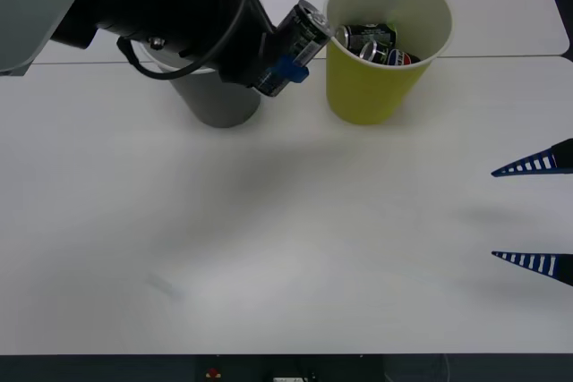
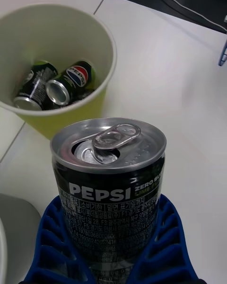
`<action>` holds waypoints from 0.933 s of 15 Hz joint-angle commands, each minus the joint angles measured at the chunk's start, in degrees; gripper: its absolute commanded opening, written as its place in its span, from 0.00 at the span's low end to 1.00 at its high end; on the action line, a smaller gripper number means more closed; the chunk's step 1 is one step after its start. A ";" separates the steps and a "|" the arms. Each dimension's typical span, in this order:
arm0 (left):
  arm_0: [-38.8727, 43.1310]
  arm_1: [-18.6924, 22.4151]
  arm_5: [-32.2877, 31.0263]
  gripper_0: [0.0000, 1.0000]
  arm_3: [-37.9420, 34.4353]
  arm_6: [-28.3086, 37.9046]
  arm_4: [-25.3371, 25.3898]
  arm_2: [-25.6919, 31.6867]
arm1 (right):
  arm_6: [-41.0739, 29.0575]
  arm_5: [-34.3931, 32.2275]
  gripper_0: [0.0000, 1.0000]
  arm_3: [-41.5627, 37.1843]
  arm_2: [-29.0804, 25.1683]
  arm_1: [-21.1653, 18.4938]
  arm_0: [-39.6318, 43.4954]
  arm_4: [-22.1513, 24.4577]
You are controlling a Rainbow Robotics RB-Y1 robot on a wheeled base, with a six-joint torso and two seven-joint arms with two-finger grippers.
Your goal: Put the can into the green bin and the plastic bottle into the gray bin
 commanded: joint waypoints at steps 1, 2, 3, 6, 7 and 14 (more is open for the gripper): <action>-9.40 -4.88 2.10 0.00 12.18 0.00 -2.61 -5.59 | 0.00 0.00 1.00 0.00 0.00 0.00 0.00 0.00; -11.78 -7.34 2.63 0.00 16.31 0.00 -4.19 -6.29 | 0.00 0.00 1.00 0.00 0.00 0.00 0.00 0.00; -14.94 -11.04 2.81 0.00 22.29 -0.09 -6.74 -6.82 | 0.00 0.00 1.00 0.00 0.00 0.00 0.00 0.00; -22.15 -19.21 5.62 0.00 37.23 -1.93 -11.05 -6.91 | 0.00 0.00 1.00 0.00 0.00 0.00 0.00 0.00; -23.64 -21.06 7.64 0.00 41.45 -3.16 -11.40 -6.91 | 0.00 0.00 1.00 0.00 0.00 0.00 0.00 0.00; -26.98 -26.24 17.22 0.00 51.64 -4.30 -17.11 -10.60 | 0.00 0.00 1.00 0.00 0.00 0.00 0.00 0.00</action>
